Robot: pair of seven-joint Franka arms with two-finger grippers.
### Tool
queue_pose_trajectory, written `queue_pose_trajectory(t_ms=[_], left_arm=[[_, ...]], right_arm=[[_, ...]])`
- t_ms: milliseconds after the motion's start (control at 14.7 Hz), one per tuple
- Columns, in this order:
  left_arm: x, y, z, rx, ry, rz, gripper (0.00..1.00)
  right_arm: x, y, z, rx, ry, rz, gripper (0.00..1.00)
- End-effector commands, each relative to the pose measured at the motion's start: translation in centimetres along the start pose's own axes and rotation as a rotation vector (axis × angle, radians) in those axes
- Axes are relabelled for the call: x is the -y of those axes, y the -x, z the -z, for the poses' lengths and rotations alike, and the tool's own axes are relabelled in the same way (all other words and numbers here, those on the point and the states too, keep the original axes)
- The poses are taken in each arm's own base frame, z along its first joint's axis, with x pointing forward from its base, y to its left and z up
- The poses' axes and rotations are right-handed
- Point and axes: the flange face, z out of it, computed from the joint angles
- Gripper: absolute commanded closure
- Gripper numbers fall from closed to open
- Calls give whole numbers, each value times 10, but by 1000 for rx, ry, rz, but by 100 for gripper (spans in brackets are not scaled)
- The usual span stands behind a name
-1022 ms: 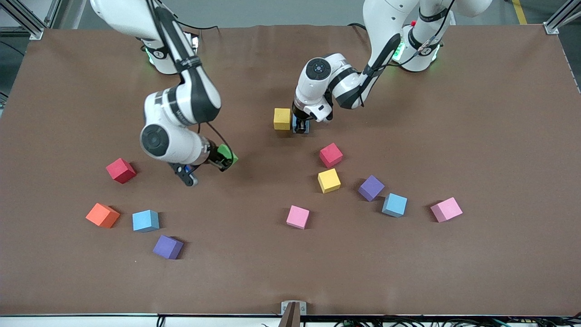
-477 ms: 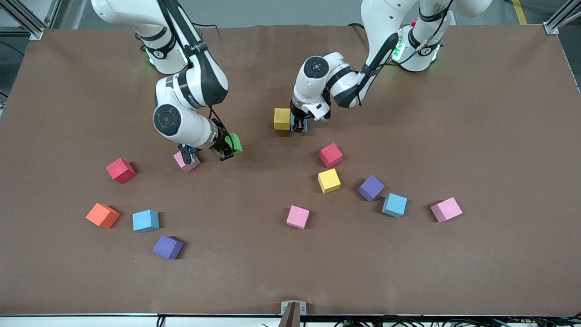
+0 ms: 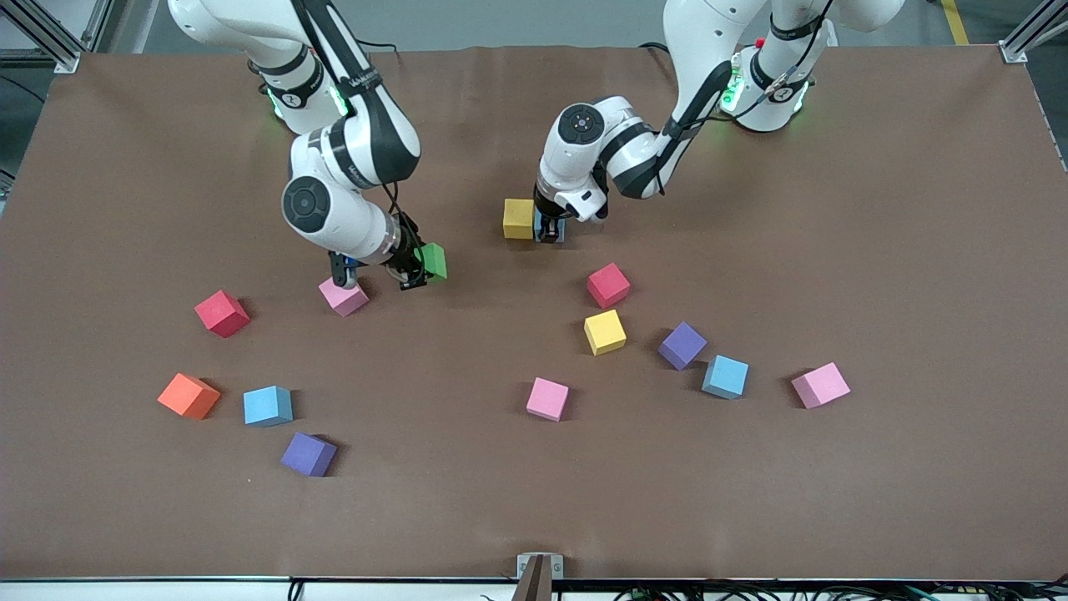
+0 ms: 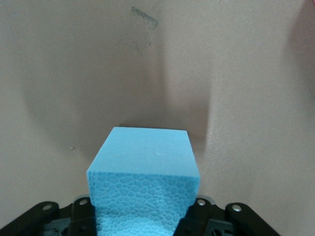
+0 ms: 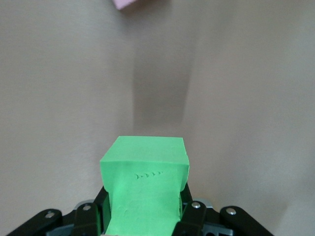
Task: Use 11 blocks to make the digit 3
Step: 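Carry the green cube toward yellow while the left gripper places cyan beside yellow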
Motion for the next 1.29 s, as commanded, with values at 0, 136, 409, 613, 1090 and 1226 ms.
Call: queue_pose_trajectory(t_ms=[0, 136, 409, 613, 1090, 1226], left_arm=[[0, 5, 0, 14, 19, 12, 100], [0, 6, 0, 15, 20, 12, 100], [1, 6, 1, 18, 21, 12, 100], [2, 7, 0, 19, 20, 11, 100], [10, 7, -9, 7, 6, -1, 100], [11, 6, -11, 5, 4, -3, 99]], right_arm=[[-22, -5, 5, 34, -14, -45, 76], [-24, -3, 7, 38, -11, -51, 75], [-29, 1, 1, 32, 9, -79, 79], [-42, 29, -11, 17, 15, -107, 78], [-67, 60, -36, -8, -31, -122, 76], [-79, 75, -46, -14, -58, -108, 76]])
